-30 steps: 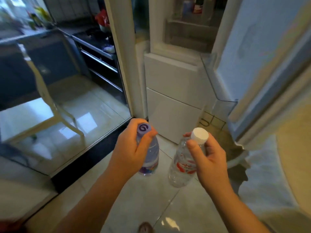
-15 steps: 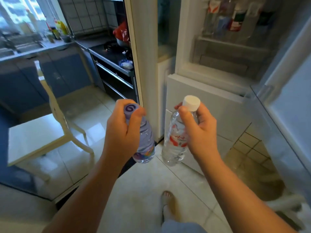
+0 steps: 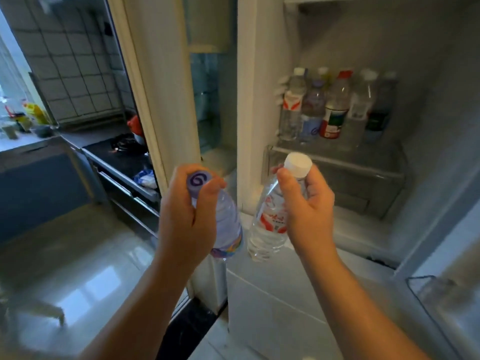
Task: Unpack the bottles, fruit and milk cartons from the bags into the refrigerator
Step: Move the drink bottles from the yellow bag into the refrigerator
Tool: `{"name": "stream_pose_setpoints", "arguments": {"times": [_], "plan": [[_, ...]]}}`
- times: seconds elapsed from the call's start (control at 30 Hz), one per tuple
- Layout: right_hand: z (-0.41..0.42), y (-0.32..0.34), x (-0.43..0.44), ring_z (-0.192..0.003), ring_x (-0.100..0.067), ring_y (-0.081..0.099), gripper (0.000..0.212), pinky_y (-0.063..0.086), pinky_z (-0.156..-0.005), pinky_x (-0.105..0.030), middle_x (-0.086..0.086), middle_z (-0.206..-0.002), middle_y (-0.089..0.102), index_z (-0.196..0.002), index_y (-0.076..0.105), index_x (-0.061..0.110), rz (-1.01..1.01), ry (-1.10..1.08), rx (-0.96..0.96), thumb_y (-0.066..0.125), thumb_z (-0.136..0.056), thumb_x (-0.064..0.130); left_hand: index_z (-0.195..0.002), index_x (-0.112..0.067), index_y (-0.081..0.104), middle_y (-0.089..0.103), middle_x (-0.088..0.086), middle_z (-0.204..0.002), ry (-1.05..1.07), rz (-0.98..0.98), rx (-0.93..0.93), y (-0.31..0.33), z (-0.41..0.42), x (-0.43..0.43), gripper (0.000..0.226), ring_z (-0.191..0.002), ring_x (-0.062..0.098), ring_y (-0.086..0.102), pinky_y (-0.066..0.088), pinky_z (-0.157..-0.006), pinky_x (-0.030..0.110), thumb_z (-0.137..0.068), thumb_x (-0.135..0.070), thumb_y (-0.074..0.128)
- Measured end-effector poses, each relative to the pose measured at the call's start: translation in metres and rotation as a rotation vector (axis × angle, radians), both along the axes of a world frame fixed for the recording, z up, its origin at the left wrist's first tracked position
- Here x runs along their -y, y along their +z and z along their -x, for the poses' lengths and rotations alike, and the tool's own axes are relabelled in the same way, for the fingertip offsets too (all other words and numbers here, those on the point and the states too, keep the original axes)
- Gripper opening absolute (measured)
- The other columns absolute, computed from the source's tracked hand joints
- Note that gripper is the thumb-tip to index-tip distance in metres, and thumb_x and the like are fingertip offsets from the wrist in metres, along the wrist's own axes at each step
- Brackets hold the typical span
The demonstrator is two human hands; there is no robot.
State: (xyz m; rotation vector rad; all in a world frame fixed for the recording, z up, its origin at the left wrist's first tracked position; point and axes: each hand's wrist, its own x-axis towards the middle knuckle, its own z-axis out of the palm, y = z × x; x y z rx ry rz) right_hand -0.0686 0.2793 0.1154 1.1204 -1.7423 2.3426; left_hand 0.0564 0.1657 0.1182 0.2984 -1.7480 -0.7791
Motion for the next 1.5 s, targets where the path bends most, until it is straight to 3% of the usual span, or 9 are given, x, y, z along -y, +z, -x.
{"name": "stream_pose_setpoints", "arguments": {"times": [0.2, 0.37, 0.47, 0.63, 0.83, 1.03, 1.33, 1.43, 1.5], "plan": [[0.070, 0.020, 0.010, -0.085, -0.007, 0.066, 0.035, 0.053, -0.075, -0.021, 0.007, -0.089, 0.069, -0.106, 0.065, 0.014, 0.037, -0.197, -0.040, 0.060, -0.086, 0.042, -0.095, -0.015, 0.054, 0.065, 0.005, -0.084, -0.183, 0.052, -0.031, 0.019, 0.094, 0.033, 0.019, -0.078, 0.017, 0.065, 0.053, -0.072, 0.032, -0.098, -0.032, 0.045], [0.117, 0.040, 0.001, -0.082, -0.005, 0.064, 0.018, 0.051, -0.074, -0.020, 0.004, -0.087, 0.068, -0.104, 0.066, 0.008, 0.032, -0.379, -0.065, 0.063, -0.094, 0.023, -0.095, -0.013, 0.054, 0.065, -0.002, -0.085, -0.359, 0.086, -0.050, 0.040, 0.164, 0.045, 0.022, -0.081, 0.007, 0.063, 0.048, -0.074, 0.018, -0.099, -0.032, 0.044], [0.148, 0.052, -0.006, -0.080, -0.004, 0.062, 0.015, 0.051, -0.073, -0.020, 0.003, -0.085, 0.067, -0.103, 0.065, 0.004, 0.034, -0.512, -0.077, 0.062, -0.097, 0.018, -0.096, -0.012, 0.055, 0.066, 0.005, -0.085, -0.452, 0.066, -0.037, 0.053, 0.204, 0.058, 0.028, -0.081, 0.014, 0.063, 0.049, -0.073, 0.023, -0.098, -0.038, 0.044], [0.206, 0.070, -0.007, -0.080, -0.008, 0.061, 0.010, 0.052, -0.075, -0.030, 0.004, -0.084, 0.064, -0.098, 0.063, 0.017, 0.016, -0.637, -0.074, 0.063, -0.096, 0.026, -0.099, -0.019, 0.052, 0.067, 0.006, -0.086, -0.451, 0.076, 0.016, 0.077, 0.277, 0.086, 0.025, -0.079, 0.014, 0.062, 0.045, -0.070, 0.020, -0.098, -0.043, 0.047], [0.274, 0.085, -0.003, -0.078, 0.010, 0.061, 0.012, 0.045, -0.068, -0.008, 0.012, -0.088, 0.064, -0.105, 0.060, 0.020, -0.059, -0.753, -0.063, 0.061, -0.097, 0.028, -0.106, -0.002, 0.058, 0.061, -0.008, -0.078, -0.387, 0.063, 0.004, 0.089, 0.352, 0.114, 0.028, -0.077, 0.017, 0.059, 0.037, -0.067, 0.026, -0.100, -0.030, 0.056], [0.330, 0.081, 0.003, -0.107, -0.012, 0.062, 0.018, 0.047, -0.088, -0.030, 0.012, -0.105, 0.063, -0.114, 0.057, 0.027, -0.137, -0.718, 0.047, 0.057, -0.098, 0.036, -0.104, 0.001, 0.057, 0.061, 0.003, -0.087, -0.303, 0.019, 0.034, 0.078, 0.386, 0.124, 0.028, -0.080, 0.024, 0.058, 0.032, -0.064, 0.025, -0.100, -0.027, 0.057], [0.372, 0.074, 0.010, -0.109, -0.014, 0.061, 0.023, 0.048, -0.096, -0.037, 0.008, -0.113, 0.063, -0.119, 0.056, 0.025, -0.229, -0.655, 0.055, 0.060, -0.097, 0.032, -0.102, -0.008, 0.056, 0.066, 0.008, -0.095, -0.245, -0.064, 0.113, 0.055, 0.412, 0.132, 0.021, -0.089, 0.030, 0.063, 0.035, -0.068, 0.024, -0.098, -0.028, 0.061], [0.372, 0.063, 0.004, -0.099, -0.004, 0.063, 0.030, 0.051, -0.088, -0.031, 0.009, -0.108, 0.064, -0.116, 0.054, 0.028, -0.273, -0.607, 0.010, 0.070, -0.091, 0.026, -0.130, -0.016, 0.048, 0.062, 0.008, -0.121, -0.273, -0.036, 0.192, 0.027, 0.418, 0.136, 0.045, -0.111, 0.028, 0.059, 0.050, -0.091, 0.038, -0.093, -0.037, 0.065], [0.375, 0.047, -0.004, -0.099, -0.008, 0.066, 0.043, 0.055, -0.088, -0.034, 0.007, -0.109, 0.066, -0.118, 0.054, 0.025, -0.340, -0.601, -0.016, 0.078, -0.082, 0.031, -0.149, -0.016, 0.033, 0.048, 0.013, -0.143, -0.208, -0.003, 0.231, 0.009, 0.415, 0.139, 0.070, -0.130, 0.030, 0.046, 0.042, -0.108, 0.045, -0.091, -0.035, 0.069]]}}
